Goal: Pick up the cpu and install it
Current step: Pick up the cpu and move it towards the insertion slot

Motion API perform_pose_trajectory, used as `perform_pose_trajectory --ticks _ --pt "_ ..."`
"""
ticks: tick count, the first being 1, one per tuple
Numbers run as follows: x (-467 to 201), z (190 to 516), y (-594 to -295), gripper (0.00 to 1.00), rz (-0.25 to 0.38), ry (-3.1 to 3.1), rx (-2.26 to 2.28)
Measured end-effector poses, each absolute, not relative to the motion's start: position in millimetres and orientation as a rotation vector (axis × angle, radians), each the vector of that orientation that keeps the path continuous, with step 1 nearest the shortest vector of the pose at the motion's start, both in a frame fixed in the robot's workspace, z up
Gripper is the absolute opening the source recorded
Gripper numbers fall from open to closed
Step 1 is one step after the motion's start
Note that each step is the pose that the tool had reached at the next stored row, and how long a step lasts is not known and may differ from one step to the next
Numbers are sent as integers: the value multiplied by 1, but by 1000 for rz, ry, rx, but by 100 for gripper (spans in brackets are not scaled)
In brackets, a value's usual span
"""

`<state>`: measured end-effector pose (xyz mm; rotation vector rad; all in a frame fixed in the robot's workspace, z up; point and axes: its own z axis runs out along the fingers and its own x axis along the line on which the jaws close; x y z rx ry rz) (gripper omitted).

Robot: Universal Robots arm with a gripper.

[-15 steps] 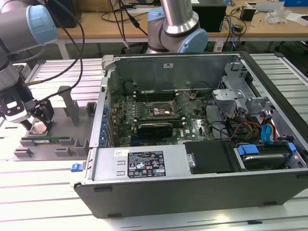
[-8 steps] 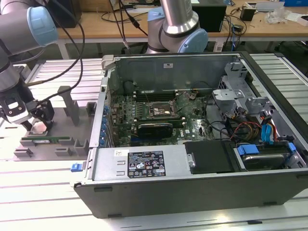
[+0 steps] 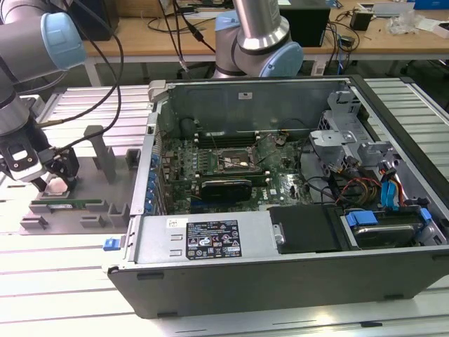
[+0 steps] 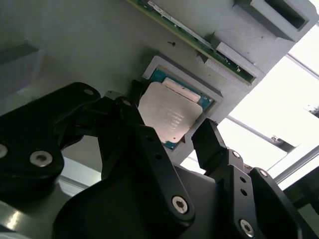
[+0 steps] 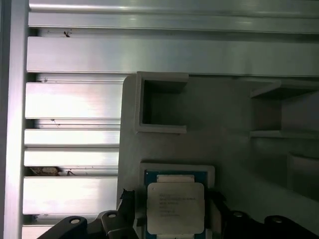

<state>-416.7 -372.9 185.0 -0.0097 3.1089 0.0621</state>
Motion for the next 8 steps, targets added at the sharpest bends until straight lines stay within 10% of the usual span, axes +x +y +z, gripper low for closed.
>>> perform_pose_trajectory --ticks 8 --pt "-414 185 -373 68 62 3111 -10"
